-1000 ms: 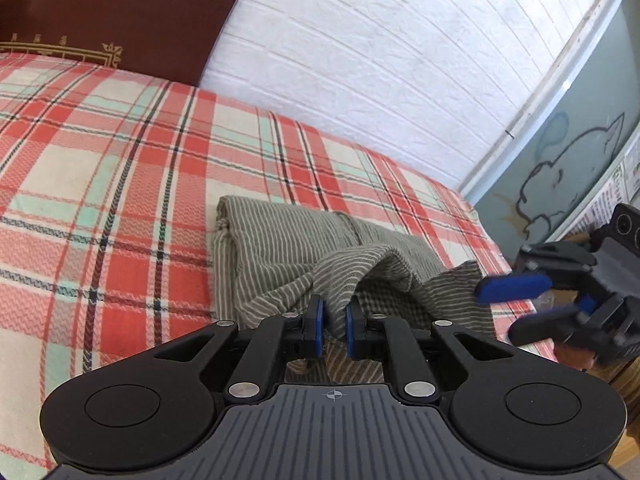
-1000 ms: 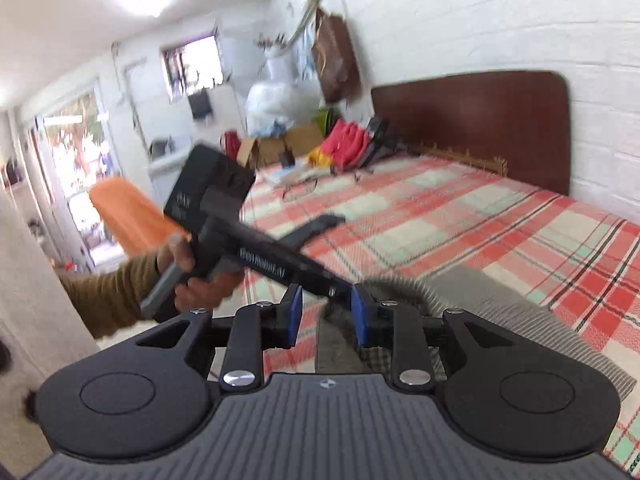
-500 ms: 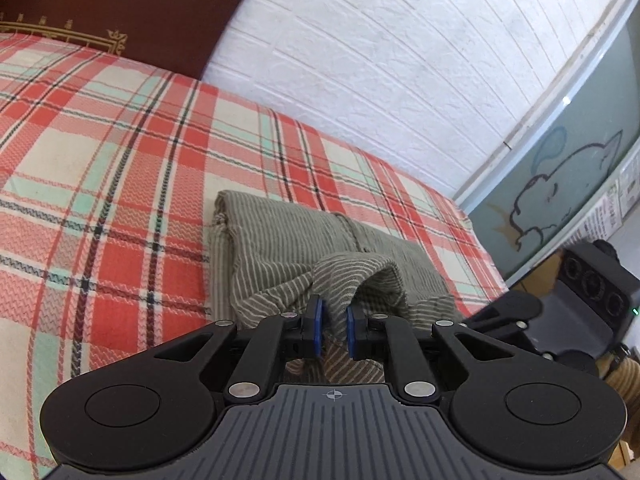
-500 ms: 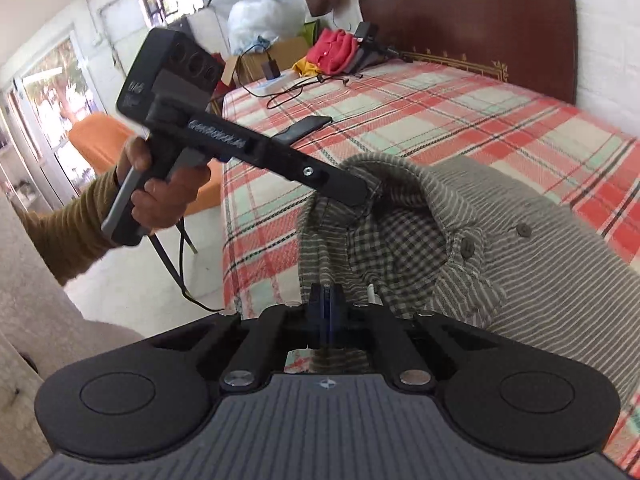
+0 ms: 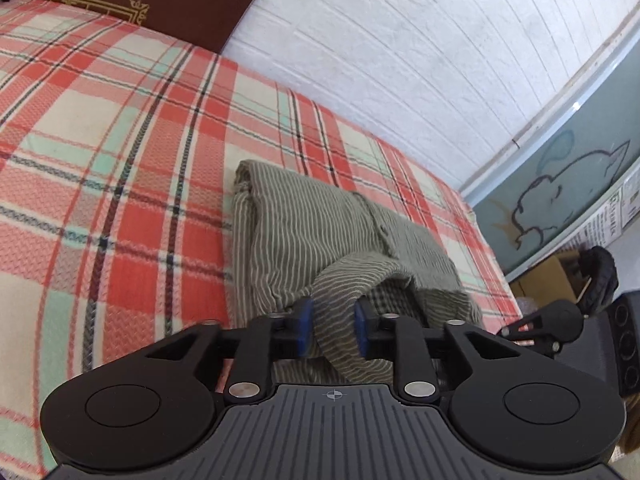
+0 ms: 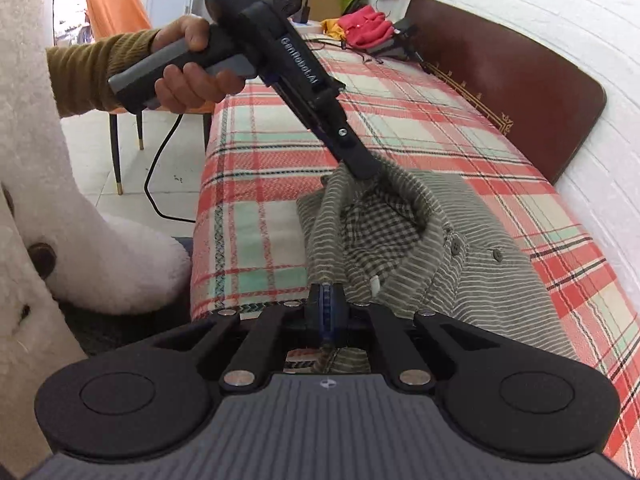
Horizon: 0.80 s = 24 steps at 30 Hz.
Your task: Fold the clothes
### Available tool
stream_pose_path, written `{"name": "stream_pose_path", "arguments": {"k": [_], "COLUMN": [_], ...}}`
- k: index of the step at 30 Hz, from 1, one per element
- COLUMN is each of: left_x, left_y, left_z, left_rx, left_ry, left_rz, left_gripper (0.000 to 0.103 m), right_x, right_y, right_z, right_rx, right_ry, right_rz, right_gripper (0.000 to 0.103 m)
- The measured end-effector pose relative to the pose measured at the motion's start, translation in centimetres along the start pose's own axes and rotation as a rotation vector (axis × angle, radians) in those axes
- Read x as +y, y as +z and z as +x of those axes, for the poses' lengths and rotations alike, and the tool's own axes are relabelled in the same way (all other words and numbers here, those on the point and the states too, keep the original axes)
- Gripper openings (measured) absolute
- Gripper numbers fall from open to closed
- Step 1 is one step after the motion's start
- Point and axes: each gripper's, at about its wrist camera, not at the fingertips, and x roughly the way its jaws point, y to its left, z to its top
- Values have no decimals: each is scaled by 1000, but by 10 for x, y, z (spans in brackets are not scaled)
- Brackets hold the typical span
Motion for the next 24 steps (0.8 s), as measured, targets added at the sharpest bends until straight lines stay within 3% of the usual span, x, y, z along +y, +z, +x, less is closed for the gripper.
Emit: {"name": "stream_pose_path", "arguments": {"k": [3, 5, 8, 10, 14, 16, 17, 18, 21, 22, 23, 24], "left_x": [-8, -15, -33, -51, -80, -83, -82, -78, -59, -60, -61, -68], "left_y": [-4, -7, -13, -20, -38, -45, -48, -50, -45, -44, -43, -42], "left_z": [-16, -25, -30, -24, 4, 18, 22, 25, 21, 17, 12, 6], "left_rx": [7, 13, 23, 25, 26, 36, 45, 54, 78, 73, 65, 50], "left_ry": [30, 49, 82, 141, 299, 349, 363, 374, 343, 326, 313, 314], "left_rz": [46, 81, 159, 254, 468, 520, 541, 550, 453, 443, 442, 470], "left_gripper": [46, 49, 54, 60, 60, 26, 4, 4, 6, 11, 30, 37], "right_x": [-3, -10, -4, -1, 7, 10, 12, 14, 20, 20, 21, 20], "right_y": [2, 3, 2, 1, -1, -1, -2, -2, -10, -12, -13, -13], "right_z": [-7, -11, -11, -10, -10, -10, -10, -9, -14, -13, -12, -11], "right_rx": [-32, -73, -91, -103, -127, -139, -145, -151, -152, -144, -140, -142], "right_ry": [29, 54, 2, -32, -101, -135, -152, -169, -220, -234, -256, -275], "right_rz": [37, 111, 127, 137, 158, 169, 174, 179, 215, 228, 237, 249], "right_gripper": [15, 15, 25, 38, 36, 36, 36, 36, 38, 37, 37, 36]}}
